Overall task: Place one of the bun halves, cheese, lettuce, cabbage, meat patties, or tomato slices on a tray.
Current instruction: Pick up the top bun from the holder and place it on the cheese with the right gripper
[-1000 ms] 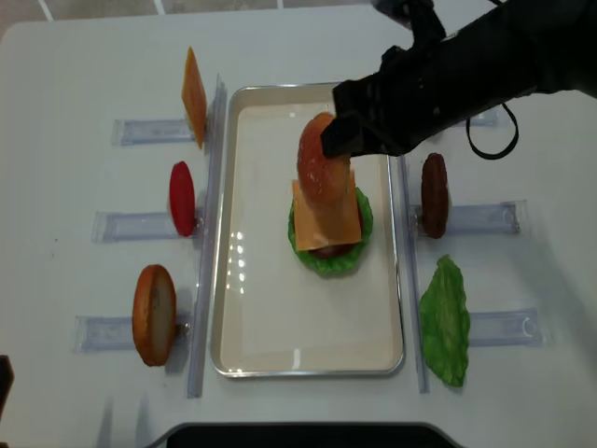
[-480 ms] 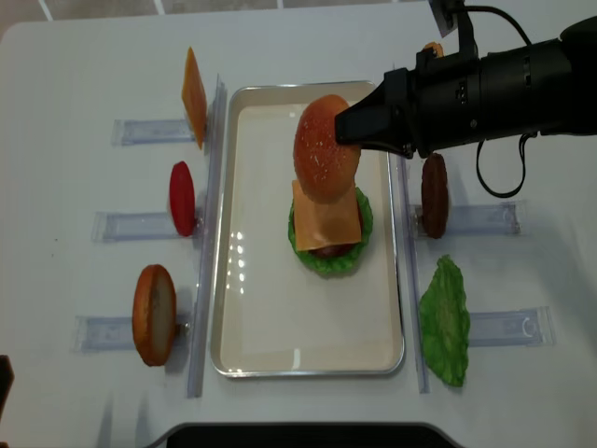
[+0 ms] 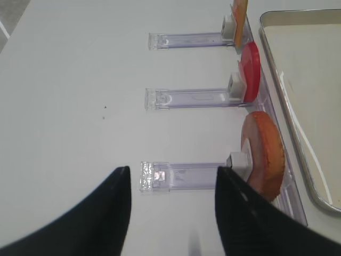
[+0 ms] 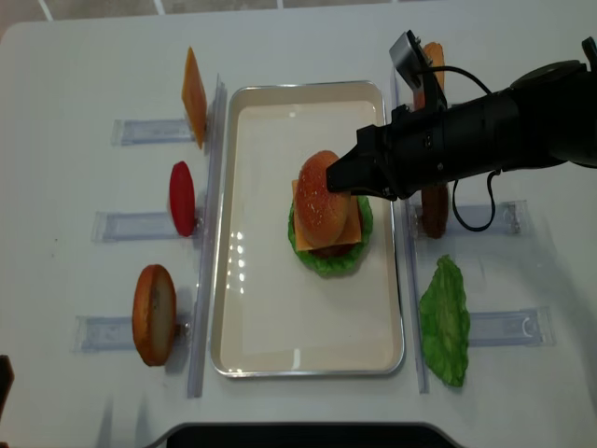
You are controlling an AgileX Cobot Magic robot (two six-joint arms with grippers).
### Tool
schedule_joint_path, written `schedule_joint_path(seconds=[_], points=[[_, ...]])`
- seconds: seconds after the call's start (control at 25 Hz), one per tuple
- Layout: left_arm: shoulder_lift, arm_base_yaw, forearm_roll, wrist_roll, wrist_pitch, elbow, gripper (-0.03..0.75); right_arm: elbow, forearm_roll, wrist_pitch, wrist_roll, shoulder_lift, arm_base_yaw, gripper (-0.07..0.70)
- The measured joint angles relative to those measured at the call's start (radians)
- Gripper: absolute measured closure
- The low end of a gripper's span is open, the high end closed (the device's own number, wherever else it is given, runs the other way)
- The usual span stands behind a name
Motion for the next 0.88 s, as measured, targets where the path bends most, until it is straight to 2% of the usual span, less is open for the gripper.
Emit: schedule_joint_path(seconds=[0.28, 0.68, 0.76, 0.88], points=[[0.0, 0.0, 0.0, 0.0, 0.0, 0.0, 0.325, 0.0, 0.044, 0.007, -0.017, 0.026, 0.0, 0.483], [0.0, 0.0, 0.0, 0.0, 0.0, 0.0, 0.325, 0.0, 0.046, 0.004, -0.017, 0.027, 0.0, 0.483], [0.0, 0.0, 0.0, 0.0, 0.0, 0.0, 0.325, 0.0, 0.045, -0.006, -0.016, 0.027, 0.0, 0.429], [0.0, 0.0, 0.0, 0.0, 0.0, 0.0, 0.325, 0.0, 0.022, -0.041, -0.014, 0.027, 0.0, 0.286]])
